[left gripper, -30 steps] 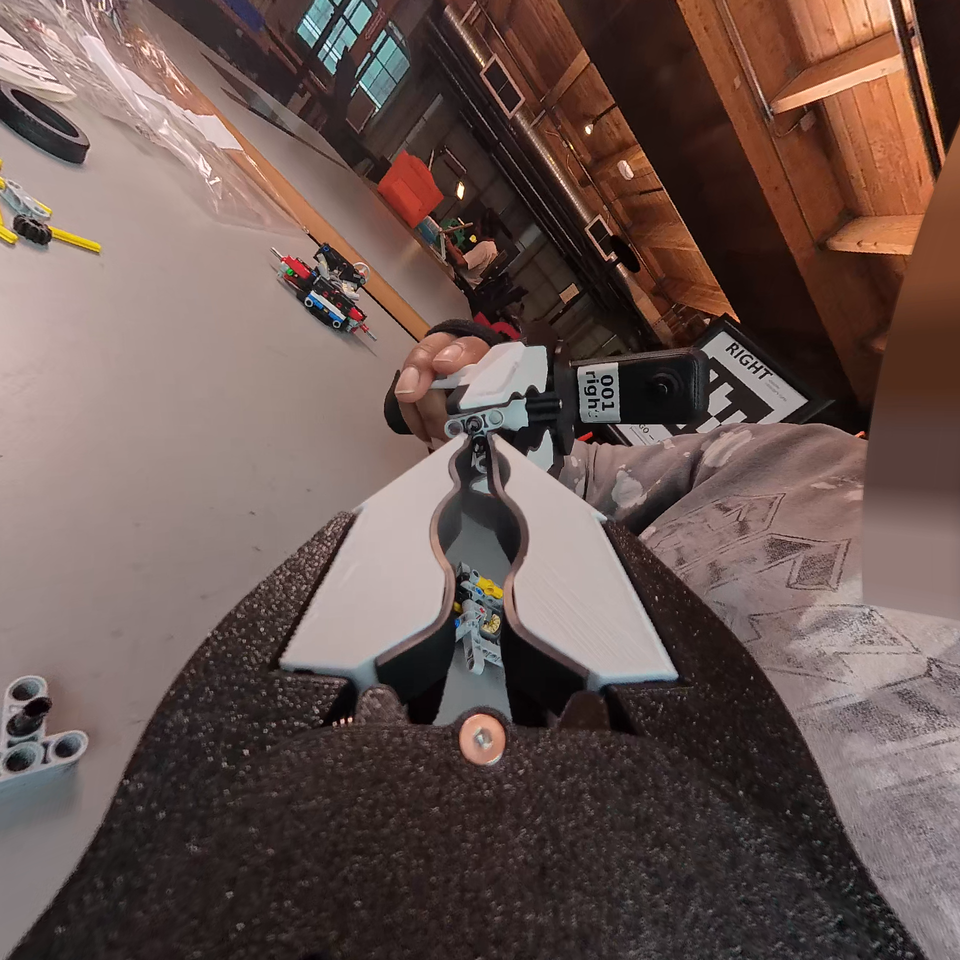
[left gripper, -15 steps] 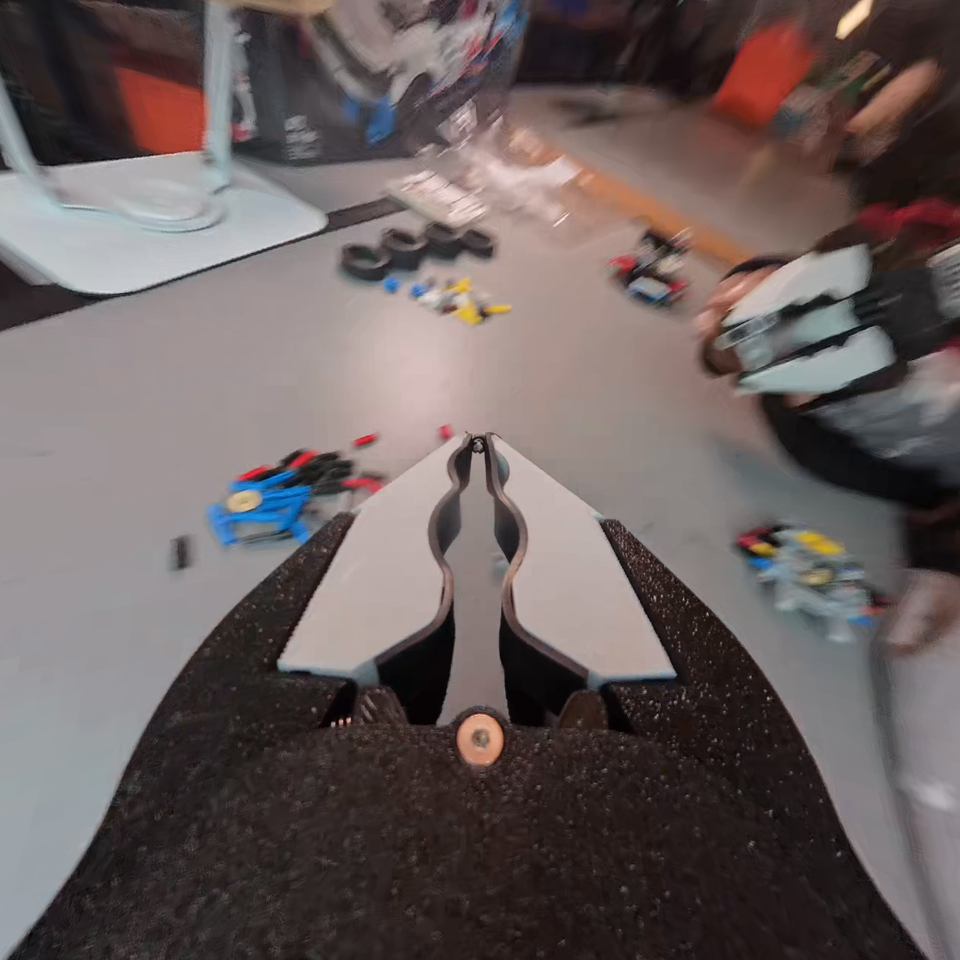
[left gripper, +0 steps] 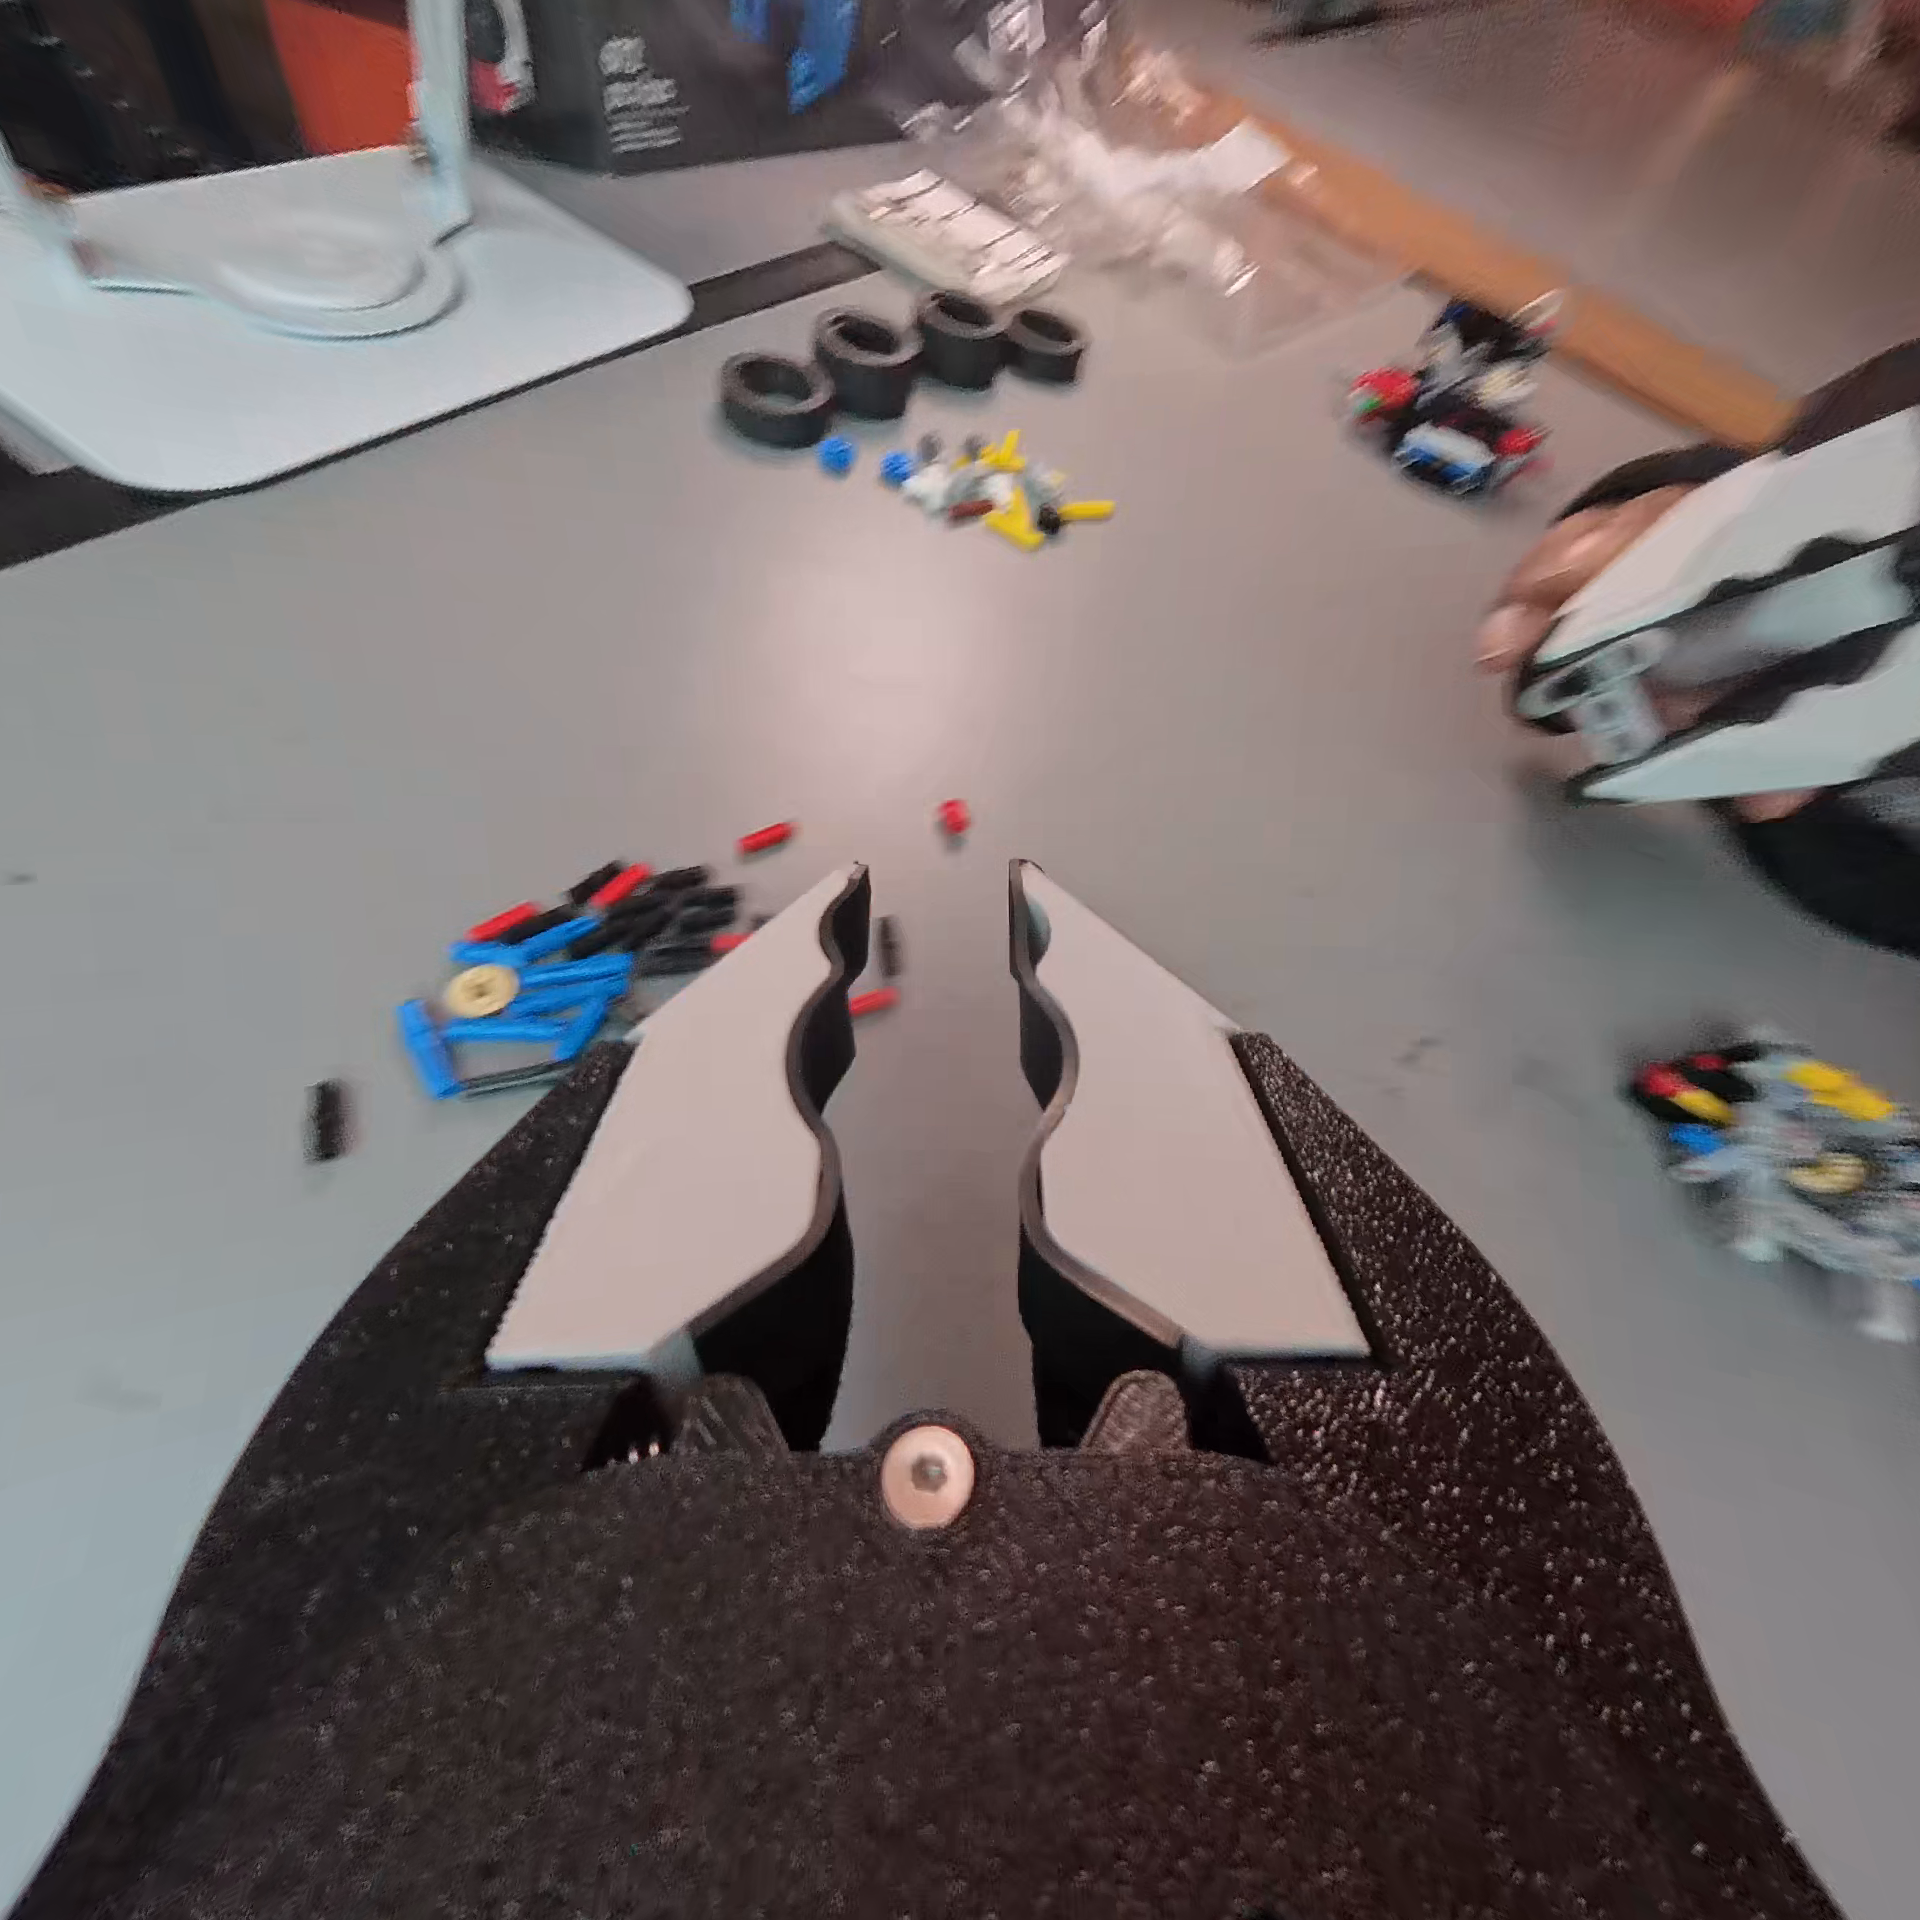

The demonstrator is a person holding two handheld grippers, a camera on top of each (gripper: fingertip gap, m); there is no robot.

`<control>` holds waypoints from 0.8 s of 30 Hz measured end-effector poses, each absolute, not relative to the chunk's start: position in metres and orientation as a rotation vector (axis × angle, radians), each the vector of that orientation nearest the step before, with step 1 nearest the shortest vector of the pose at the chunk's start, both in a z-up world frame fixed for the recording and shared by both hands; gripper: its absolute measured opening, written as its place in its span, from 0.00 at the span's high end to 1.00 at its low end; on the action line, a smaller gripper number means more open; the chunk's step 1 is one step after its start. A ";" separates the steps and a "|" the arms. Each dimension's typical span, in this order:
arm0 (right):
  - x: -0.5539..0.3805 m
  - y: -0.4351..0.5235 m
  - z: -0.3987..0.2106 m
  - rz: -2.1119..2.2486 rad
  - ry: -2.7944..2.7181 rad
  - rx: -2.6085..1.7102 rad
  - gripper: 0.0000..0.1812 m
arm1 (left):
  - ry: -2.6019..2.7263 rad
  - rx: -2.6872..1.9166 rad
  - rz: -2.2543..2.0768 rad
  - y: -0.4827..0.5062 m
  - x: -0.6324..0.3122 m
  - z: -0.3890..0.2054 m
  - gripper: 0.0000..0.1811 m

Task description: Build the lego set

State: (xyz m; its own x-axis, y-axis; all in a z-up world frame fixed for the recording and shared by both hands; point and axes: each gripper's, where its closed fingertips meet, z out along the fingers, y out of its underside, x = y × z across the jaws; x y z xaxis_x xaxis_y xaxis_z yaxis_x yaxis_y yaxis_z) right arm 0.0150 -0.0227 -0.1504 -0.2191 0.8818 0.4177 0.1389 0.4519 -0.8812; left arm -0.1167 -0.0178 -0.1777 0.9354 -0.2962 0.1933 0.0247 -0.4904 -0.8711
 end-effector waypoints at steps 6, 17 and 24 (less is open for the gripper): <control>0.013 -0.042 -0.141 0.847 -1.661 -0.728 0.87 | 0.194 -1.805 -1.197 -0.041 -0.005 -0.127 0.89; 0.013 -0.056 -0.142 0.799 -1.698 -0.638 0.87 | 0.213 -1.797 -1.398 -0.048 0.023 -0.132 0.98; 0.023 -0.044 -0.122 0.846 -1.636 -0.673 0.88 | 0.270 -1.750 -1.218 -0.049 -0.009 -0.106 0.99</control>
